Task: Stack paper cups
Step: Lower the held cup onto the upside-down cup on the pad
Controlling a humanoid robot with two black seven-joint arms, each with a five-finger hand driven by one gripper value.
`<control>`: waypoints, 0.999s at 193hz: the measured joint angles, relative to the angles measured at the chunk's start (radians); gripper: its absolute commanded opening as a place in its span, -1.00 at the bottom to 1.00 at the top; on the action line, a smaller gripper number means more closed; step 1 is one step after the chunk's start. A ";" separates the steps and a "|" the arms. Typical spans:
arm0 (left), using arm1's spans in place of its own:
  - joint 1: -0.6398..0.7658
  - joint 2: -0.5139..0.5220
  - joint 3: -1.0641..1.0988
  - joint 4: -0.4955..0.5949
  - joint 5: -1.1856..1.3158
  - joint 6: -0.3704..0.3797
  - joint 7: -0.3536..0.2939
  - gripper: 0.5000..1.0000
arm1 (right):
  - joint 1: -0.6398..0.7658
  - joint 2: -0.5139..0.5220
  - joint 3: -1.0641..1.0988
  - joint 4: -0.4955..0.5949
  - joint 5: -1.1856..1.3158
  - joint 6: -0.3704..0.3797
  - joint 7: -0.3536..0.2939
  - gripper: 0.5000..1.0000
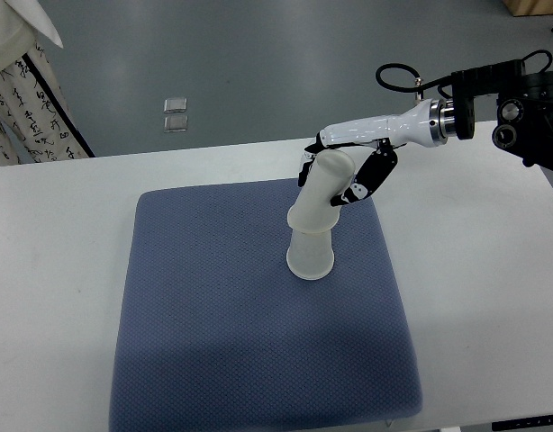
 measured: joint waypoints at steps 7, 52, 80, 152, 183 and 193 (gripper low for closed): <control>0.000 0.000 0.000 0.000 0.000 0.000 0.000 1.00 | 0.000 0.000 0.000 0.001 0.000 0.001 0.000 -0.01; 0.000 0.000 0.000 0.000 0.000 0.000 0.000 1.00 | 0.002 -0.002 -0.014 0.004 -0.001 0.001 -0.001 0.00; 0.000 0.000 0.000 0.000 0.000 0.000 0.000 1.00 | 0.005 -0.004 -0.016 0.005 -0.001 0.008 -0.001 -0.01; 0.000 0.000 0.000 0.000 0.000 0.000 0.000 1.00 | 0.004 -0.003 -0.016 0.015 -0.005 0.017 -0.001 0.12; 0.000 0.000 0.000 0.000 0.000 0.000 -0.001 1.00 | -0.001 0.000 -0.017 0.022 -0.006 0.014 -0.007 0.43; 0.000 0.000 0.000 0.000 0.000 0.000 -0.001 1.00 | -0.005 0.001 -0.017 0.022 -0.006 0.013 -0.022 0.44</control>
